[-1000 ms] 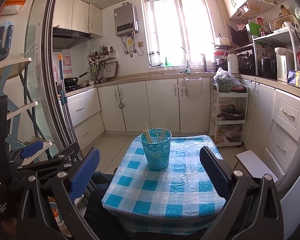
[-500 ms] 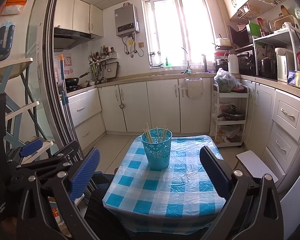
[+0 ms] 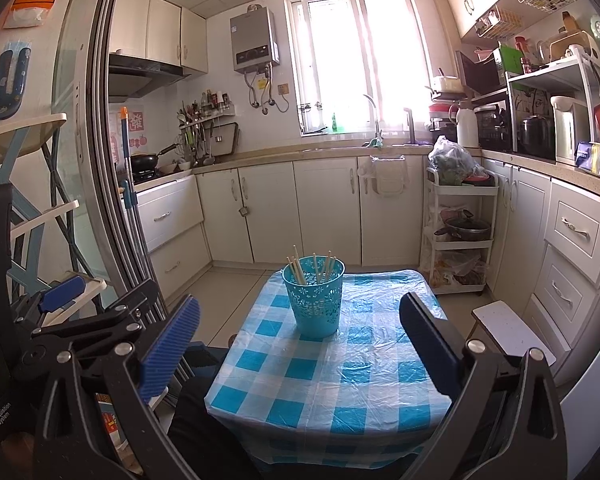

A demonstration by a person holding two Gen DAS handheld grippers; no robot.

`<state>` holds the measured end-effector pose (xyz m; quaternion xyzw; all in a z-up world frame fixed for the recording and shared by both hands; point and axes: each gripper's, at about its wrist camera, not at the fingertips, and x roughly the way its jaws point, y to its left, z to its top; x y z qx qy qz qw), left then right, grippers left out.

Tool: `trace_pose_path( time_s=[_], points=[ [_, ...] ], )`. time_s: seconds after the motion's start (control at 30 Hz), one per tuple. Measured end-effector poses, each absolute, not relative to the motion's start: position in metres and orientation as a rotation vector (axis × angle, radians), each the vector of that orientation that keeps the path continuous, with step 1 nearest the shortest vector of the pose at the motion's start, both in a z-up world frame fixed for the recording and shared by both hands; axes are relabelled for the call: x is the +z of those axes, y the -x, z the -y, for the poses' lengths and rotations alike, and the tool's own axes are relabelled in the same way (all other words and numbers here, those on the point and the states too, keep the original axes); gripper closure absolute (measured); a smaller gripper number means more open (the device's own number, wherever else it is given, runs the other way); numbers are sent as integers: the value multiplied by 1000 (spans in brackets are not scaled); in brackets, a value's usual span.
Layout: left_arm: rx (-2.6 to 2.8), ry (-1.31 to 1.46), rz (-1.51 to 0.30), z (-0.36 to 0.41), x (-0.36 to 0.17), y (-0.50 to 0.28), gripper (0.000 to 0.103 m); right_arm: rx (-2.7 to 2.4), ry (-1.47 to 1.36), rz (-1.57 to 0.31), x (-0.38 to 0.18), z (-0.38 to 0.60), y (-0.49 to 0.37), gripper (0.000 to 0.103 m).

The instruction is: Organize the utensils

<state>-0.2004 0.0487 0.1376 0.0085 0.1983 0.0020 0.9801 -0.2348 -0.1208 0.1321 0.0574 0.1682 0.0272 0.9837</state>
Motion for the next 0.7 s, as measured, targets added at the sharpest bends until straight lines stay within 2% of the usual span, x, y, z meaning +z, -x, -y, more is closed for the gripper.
trace_pose_path(
  time_s=[0.7],
  points=[
    [8,-16,-396,-48,138,202,8,56,-117,-341,131,121,235,7]
  ],
)
